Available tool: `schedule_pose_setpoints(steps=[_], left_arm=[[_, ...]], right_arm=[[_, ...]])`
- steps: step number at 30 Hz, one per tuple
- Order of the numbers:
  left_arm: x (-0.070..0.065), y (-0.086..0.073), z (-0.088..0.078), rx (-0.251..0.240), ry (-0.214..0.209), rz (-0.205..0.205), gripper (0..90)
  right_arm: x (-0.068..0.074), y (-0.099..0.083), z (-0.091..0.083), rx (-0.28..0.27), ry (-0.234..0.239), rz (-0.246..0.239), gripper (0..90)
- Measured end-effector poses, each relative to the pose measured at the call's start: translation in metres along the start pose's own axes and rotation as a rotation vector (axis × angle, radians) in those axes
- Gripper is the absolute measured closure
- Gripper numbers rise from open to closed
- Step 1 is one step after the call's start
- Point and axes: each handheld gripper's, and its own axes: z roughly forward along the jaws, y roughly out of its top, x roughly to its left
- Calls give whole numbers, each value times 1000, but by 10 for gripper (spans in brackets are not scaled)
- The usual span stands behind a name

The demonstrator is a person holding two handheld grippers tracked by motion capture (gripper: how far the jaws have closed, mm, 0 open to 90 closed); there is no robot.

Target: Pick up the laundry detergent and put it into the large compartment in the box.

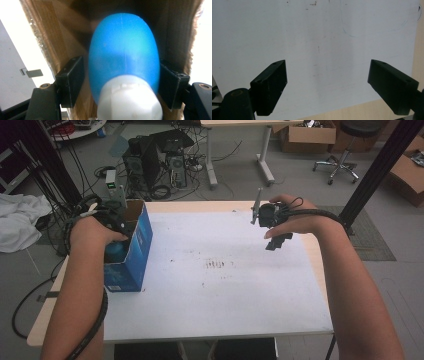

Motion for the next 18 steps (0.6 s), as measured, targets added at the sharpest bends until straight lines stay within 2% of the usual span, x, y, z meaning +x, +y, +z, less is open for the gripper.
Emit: schedule_pose_setpoints(steps=[13,18], left_arm=[[2,-3,-18,-28,-2,9,249],[3,-5,-30,-41,13,7,206]], right_arm=[[-2,4,1,4,1,-1,158],[-2,4,1,4,2,0,159]])
